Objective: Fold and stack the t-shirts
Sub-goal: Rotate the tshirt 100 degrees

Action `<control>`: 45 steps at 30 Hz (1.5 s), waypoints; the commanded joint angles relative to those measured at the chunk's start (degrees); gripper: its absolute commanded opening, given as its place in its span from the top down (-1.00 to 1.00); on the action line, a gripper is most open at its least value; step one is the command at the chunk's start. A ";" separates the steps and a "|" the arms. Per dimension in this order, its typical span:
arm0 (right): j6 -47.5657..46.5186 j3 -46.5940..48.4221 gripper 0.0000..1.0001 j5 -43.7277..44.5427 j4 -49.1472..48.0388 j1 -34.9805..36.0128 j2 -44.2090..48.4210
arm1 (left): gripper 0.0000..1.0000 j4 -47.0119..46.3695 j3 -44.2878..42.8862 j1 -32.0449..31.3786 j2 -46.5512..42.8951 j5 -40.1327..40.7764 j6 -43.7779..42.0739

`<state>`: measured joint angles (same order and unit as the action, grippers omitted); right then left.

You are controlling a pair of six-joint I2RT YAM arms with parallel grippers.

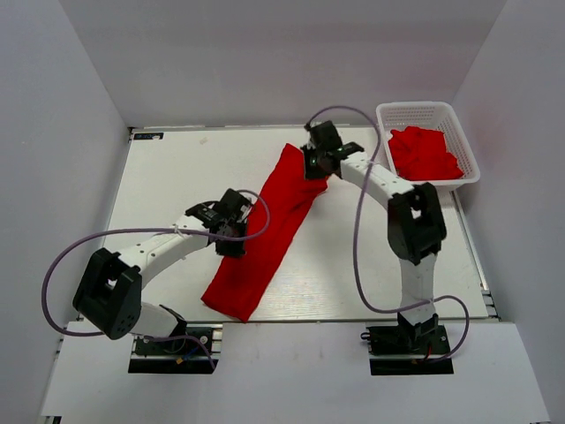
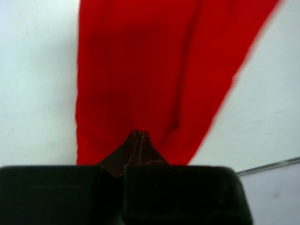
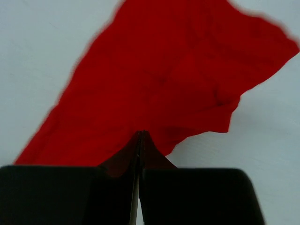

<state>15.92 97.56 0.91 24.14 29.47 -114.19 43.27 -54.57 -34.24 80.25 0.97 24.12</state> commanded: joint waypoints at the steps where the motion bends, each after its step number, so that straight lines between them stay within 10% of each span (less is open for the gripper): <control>1: 2.44 -1.14 1.00 2.52 -0.57 0.76 -2.61 | 1.00 1.29 4.01 0.05 -2.64 4.48 4.01; 21: 0.08 17.75 1.00 3.40 4.86 1.20 -24.67 | 1.00 -11.27 17.30 -4.25 5.00 -7.12 8.66; 45: -4.67 27.60 1.00 -5.30 0.83 0.85 -27.32 | 0.80 -13.04 3.87 -15.33 11.43 -5.03 8.94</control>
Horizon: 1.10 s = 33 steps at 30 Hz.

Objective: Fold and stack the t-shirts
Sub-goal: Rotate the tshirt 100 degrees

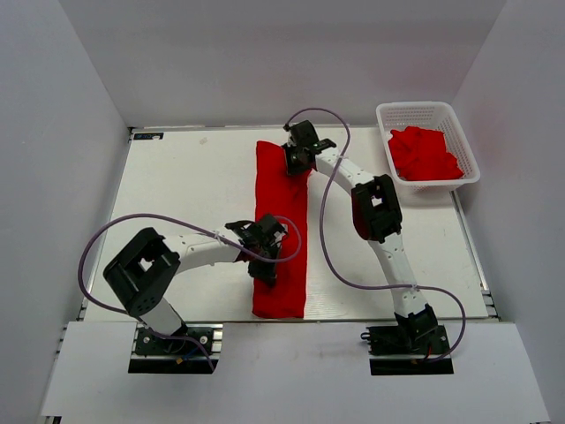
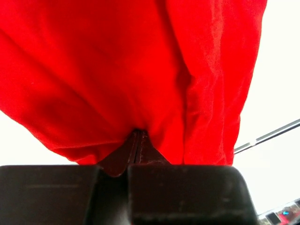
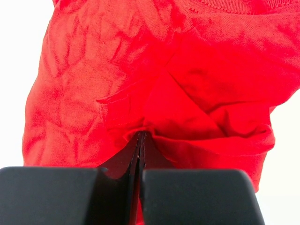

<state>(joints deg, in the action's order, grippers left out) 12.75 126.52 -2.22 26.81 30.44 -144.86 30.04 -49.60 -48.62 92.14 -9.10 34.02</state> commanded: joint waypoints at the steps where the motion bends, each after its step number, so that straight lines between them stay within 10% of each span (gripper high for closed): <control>1: -2.20 -1.54 0.83 -2.09 -2.37 -0.29 6.66 | 0.66 0.89 -2.41 -0.95 -1.43 7.06 -1.84; 2: -2.47 -1.45 0.42 -2.26 -2.90 0.58 10.70 | 0.26 2.37 -5.04 -0.95 -3.78 8.82 -3.51; 7: -4.93 -1.88 -0.40 -1.48 -3.52 -0.47 21.52 | -0.53 5.20 -12.96 0.28 -12.13 11.73 -7.65; 11: -5.29 -8.54 -0.79 -0.07 -2.12 -1.08 33.11 | -0.69 6.34 -17.18 0.81 -18.39 14.99 -8.88; 23: 9.98 -63.57 -0.79 -4.71 -10.19 0.75 72.74 | -0.85 7.57 2.39 6.25 -36.14 12.72 1.83; 33: 22.66 -91.60 -0.69 -9.97 -11.94 7.70 84.82 | -0.82 0.46 19.71 7.31 -41.16 0.67 9.57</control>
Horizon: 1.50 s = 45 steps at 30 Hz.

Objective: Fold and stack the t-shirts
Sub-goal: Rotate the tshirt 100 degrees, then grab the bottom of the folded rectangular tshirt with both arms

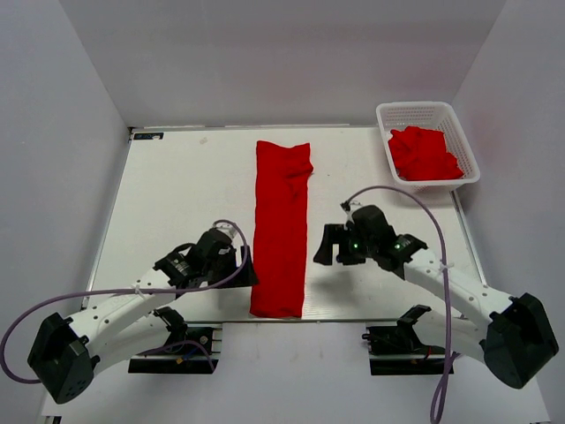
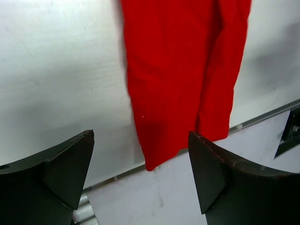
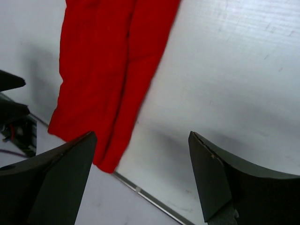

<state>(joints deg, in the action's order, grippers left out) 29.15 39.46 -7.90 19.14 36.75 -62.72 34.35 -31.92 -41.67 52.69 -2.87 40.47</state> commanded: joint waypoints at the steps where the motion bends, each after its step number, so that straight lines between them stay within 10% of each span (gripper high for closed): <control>1: 8.97 -7.01 -0.69 -4.84 -5.85 2.52 3.21 | -0.82 -3.85 3.43 0.36 -2.32 -6.78 3.82; 26: 22.09 -10.82 -0.40 -10.91 -20.98 21.16 -15.94 | -0.44 -12.46 14.60 -1.13 -2.32 -12.33 8.66; 45: 27.46 -12.66 -0.12 -6.07 -13.15 23.10 -17.08 | -0.08 -18.18 15.14 -1.66 2.06 -14.70 9.72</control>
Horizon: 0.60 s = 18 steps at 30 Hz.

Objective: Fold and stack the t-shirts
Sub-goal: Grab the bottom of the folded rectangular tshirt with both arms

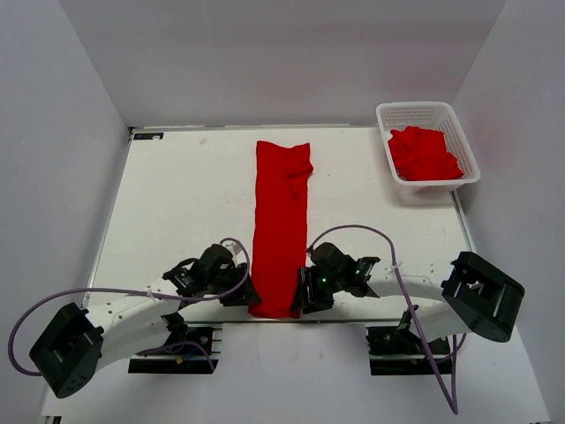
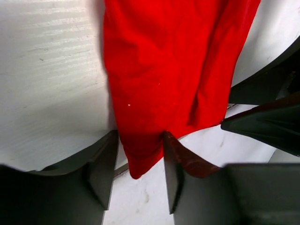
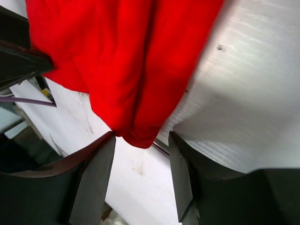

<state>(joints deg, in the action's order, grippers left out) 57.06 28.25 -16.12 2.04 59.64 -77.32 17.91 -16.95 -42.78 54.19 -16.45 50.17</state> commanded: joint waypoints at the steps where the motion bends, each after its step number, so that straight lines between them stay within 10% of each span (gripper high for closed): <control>1: -0.72 -1.18 -0.12 1.88 3.67 0.13 -2.92 | -0.04 -1.74 0.16 -0.55 0.56 -1.13 0.01; 10: -2.12 -0.56 0.32 -0.23 2.17 -0.13 -6.97 | 0.30 -4.90 2.44 -1.07 3.01 -1.65 0.54; 18: -2.04 -0.39 1.00 1.35 3.32 -0.40 -4.69 | 1.00 -4.91 1.40 -1.60 5.57 -1.05 1.07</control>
<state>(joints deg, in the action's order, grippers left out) 56.55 28.67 -19.22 0.23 59.24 -82.43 11.68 -15.40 -44.01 59.07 -18.33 51.66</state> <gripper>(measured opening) 0.010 0.023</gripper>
